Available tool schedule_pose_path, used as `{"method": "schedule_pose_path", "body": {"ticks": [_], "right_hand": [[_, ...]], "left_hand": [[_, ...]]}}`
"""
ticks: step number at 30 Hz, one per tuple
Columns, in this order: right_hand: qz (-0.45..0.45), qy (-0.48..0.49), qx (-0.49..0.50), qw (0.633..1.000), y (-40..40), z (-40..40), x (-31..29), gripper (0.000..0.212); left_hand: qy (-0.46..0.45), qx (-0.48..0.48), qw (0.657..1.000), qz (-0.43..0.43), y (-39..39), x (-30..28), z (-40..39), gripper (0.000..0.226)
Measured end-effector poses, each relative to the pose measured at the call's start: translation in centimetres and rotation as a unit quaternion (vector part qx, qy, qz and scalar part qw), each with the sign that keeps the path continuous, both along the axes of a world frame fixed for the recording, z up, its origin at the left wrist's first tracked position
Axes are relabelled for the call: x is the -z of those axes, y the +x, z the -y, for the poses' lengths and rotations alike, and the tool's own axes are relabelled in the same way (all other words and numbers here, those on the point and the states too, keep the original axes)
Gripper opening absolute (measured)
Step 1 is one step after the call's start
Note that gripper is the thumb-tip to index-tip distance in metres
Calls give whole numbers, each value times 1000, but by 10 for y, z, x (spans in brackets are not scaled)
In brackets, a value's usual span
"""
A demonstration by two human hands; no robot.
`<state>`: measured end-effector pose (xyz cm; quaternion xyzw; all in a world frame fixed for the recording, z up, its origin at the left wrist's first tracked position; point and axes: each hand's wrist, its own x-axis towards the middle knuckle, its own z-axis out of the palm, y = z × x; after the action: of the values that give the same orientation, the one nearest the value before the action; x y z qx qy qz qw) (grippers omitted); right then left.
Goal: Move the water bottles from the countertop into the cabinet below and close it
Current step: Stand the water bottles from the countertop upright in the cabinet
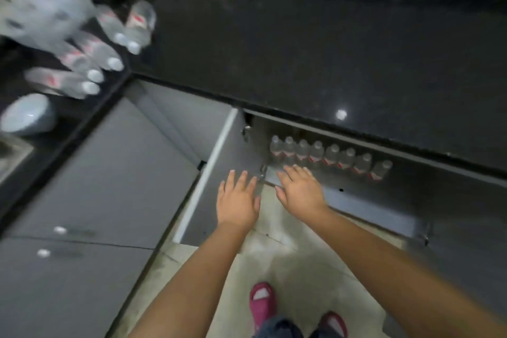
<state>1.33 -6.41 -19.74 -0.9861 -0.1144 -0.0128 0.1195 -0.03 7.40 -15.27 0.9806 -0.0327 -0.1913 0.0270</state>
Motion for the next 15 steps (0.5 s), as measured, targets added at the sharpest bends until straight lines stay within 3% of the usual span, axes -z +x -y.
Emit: {"method": "schedule_pose_path", "body": {"ticks": [7,13,15], "right_hand": [[125,18,-25,992,50,-59,-113,43],[153,52,-11,987,90,-108,-145,39],[193,13,-13,981,107,-129,-146,39]], "left_hand": [[-11,-89,989,119,27,-113,-60,49],[-55,-152,975,156,68,-139,-127,50],[-57,-147,975,158,87,-138,-163,50]]}}
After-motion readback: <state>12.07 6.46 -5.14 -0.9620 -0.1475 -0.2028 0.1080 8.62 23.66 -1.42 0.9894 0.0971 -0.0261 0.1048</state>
